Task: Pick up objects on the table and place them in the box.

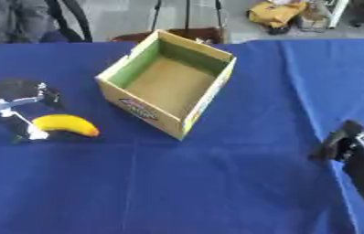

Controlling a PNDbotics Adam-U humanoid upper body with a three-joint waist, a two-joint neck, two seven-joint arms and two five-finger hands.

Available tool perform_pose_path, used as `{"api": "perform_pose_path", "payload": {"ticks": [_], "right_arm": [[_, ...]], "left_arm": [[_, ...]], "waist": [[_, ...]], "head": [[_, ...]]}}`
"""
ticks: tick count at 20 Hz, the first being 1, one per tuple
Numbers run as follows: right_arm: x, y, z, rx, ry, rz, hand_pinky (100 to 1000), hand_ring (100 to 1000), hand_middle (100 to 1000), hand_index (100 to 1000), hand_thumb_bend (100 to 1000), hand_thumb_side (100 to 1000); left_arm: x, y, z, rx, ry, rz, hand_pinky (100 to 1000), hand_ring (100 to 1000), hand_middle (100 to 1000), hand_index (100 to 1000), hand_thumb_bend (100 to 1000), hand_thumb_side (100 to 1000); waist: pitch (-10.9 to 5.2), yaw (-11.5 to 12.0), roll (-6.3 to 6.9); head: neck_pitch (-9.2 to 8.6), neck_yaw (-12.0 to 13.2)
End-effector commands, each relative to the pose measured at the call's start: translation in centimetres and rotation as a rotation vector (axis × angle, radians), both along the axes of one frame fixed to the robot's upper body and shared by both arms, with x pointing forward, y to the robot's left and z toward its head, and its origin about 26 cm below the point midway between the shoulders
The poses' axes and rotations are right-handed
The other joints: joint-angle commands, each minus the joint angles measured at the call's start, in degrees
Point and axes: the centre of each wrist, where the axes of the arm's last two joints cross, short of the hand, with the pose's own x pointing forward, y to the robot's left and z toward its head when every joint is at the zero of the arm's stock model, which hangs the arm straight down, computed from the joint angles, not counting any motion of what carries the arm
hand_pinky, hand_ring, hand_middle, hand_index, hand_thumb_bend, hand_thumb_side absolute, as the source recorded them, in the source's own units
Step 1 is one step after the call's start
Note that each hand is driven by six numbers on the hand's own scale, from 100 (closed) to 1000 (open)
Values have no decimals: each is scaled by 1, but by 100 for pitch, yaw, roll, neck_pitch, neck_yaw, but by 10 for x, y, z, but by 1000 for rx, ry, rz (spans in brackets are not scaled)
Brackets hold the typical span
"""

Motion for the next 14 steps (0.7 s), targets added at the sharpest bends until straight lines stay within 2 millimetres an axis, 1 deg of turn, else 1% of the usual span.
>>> {"api": "perform_pose_path", "payload": {"ticks": [1, 4, 7, 9, 13, 14], "right_arm": [[2, -2, 8, -13, -24, 5, 515, 376, 308, 499, 100, 801], [2, -2, 8, -13, -25, 6, 515, 376, 308, 499, 100, 801], [2, -1, 9, -13, -26, 7, 516, 375, 308, 499, 100, 801], [2, -1, 9, -13, -27, 8, 515, 375, 308, 499, 100, 801], [3, -1, 9, -12, -27, 7, 516, 375, 308, 499, 100, 801], [3, -1, 9, -12, -27, 7, 515, 375, 308, 499, 100, 802]], "left_arm": [[3, 4, 13, -6, -47, 26, 575, 560, 572, 748, 434, 374], [5, 3, 8, -18, -42, 40, 567, 553, 567, 748, 410, 383], [7, 2, 3, -24, -25, 48, 551, 542, 560, 744, 398, 371], [8, 1, 1, -21, -13, 48, 525, 525, 547, 738, 393, 379], [8, 1, -2, -13, 3, 47, 482, 489, 511, 708, 377, 337], [8, 1, -3, -11, 5, 48, 453, 464, 488, 685, 356, 286]], "waist": [[-58, -4, -10], [-48, -9, -19], [-42, -15, -25], [-38, -17, -28], [-34, -25, -28], [-33, -26, -27]], "head": [[-39, 28], [-42, 34], [-50, 41], [-54, 45], [-59, 45], [-60, 46]]}}
